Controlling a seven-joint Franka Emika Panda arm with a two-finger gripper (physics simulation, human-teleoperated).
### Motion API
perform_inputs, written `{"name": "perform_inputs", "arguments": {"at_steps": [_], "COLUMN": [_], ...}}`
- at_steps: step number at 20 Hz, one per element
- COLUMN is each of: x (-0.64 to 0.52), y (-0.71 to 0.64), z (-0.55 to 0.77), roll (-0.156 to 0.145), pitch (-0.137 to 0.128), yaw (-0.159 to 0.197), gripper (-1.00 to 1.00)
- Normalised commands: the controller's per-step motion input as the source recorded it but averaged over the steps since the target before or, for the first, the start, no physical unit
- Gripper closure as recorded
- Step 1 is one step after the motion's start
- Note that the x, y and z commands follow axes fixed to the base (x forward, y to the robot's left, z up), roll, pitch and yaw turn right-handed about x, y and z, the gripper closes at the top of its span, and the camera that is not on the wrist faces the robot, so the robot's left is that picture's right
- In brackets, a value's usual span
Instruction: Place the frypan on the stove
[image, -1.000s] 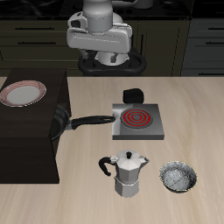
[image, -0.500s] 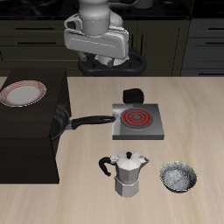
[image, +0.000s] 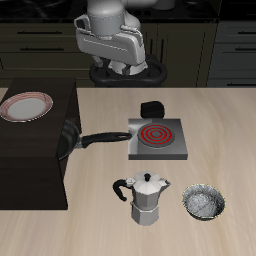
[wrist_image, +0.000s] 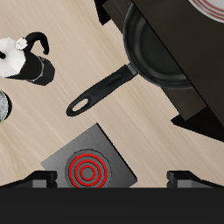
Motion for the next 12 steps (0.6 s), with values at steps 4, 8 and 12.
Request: {"name": "perform_inputs", "arguments": {"at_steps": [4,8,12], "x": [0.05,0.08,0.05], "y": [-0.03,0.01,0.09], "z": [0.10,0.00,-0.05], "roll": [0.014,0.029,0.018], "pitch": [-0.039,-0.024,0.000], "yaw": [-0.123,-0.150,-0.046], "gripper": [-1.00,-1.00,-1.00]}}
